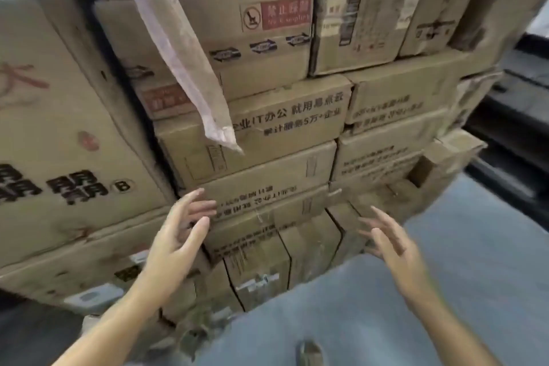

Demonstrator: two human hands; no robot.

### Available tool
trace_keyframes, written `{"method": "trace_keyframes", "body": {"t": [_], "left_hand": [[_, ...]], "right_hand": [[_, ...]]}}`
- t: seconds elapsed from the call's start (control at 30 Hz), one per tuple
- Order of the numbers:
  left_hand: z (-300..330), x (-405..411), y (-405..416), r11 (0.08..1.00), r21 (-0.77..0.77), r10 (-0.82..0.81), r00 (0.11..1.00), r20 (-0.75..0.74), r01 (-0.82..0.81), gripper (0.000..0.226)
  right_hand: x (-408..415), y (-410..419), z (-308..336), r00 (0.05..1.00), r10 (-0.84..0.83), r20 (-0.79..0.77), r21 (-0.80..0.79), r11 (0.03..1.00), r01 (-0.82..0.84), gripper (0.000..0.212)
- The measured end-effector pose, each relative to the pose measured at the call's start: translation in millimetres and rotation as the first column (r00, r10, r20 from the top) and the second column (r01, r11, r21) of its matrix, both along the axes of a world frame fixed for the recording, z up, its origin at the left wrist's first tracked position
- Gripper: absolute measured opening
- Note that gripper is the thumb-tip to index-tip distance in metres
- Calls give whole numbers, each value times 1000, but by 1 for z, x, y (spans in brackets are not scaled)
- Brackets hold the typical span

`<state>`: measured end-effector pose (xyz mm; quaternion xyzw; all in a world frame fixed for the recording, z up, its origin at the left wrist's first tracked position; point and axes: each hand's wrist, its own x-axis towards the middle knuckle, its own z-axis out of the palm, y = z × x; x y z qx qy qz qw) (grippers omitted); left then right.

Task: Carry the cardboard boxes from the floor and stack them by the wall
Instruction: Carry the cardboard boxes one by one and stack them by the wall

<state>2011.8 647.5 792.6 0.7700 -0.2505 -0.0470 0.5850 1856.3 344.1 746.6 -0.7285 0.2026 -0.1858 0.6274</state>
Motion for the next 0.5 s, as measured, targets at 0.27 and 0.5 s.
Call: {"method": "trace_keyframes", "body": {"t": [0.27,0.5], "left_hand": [[-83,-76,31,954,203,-121,905,-408,219,44],[-105,-138,17,840,267,-254,777,-576,473,23]], "right_hand": [[-160,93,-78,881,-382,-278,204,873,443,30],[-259,173,-83,684,-595,-422,219,666,713,40]]}}
